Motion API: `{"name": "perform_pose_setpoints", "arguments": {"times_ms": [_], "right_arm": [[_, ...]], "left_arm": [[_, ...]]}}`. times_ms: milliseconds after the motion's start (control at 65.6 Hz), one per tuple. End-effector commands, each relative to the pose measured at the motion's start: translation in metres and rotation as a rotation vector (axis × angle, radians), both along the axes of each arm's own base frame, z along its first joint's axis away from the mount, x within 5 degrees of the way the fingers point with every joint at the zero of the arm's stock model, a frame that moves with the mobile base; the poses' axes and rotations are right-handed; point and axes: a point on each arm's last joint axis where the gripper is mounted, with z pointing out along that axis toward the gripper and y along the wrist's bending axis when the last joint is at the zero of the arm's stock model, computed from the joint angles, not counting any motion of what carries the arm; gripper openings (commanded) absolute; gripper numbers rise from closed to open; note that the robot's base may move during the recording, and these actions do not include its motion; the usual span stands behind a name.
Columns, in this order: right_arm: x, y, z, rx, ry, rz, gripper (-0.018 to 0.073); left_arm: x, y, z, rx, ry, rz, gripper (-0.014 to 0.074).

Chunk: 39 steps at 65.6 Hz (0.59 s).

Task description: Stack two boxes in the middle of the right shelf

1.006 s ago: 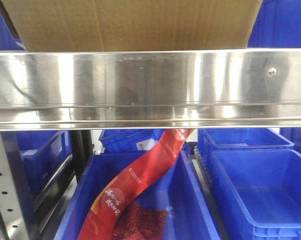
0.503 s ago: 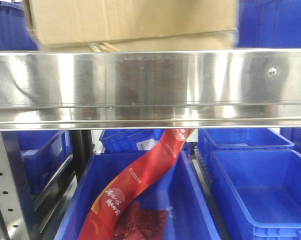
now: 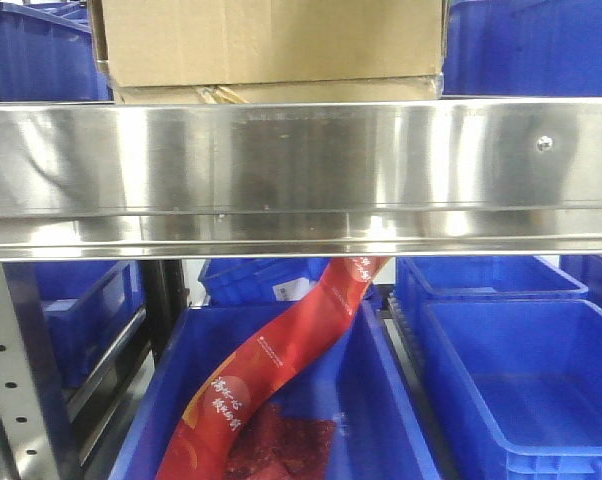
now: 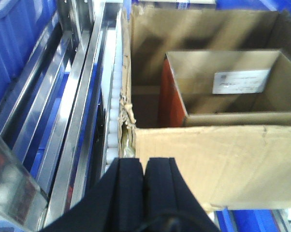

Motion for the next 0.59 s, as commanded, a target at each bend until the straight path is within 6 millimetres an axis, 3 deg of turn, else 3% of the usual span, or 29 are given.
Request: {"name": "perform_pose_setpoints", "arguments": {"times_ms": [0, 122, 274, 411, 579], "right_arm": [[-0.008, -0.002, 0.012, 0.016, -0.051, 0.039, -0.016], [-0.015, 0.007, 0.012, 0.028, -0.113, 0.191, -0.016], [-0.026, 0.007, -0.002, 0.038, -0.184, 0.251, -0.016], [-0.039, -0.008, -0.022, 0.062, -0.251, 0.263, -0.016], [-0.06, -0.039, -0.064, 0.178, -0.296, 0.202, -0.0162]], "left_arm": [[-0.007, 0.001, 0.003, -0.031, 0.019, -0.012, -0.011], [-0.013, -0.011, -0.001, -0.041, 0.032, -0.195, -0.0091], [-0.023, -0.013, -0.014, -0.063, -0.018, -0.258, -0.0091], [-0.038, -0.008, -0.028, -0.044, -0.105, -0.304, -0.0091], [-0.069, 0.002, -0.069, -0.052, -0.221, -0.357, -0.0091]]}}
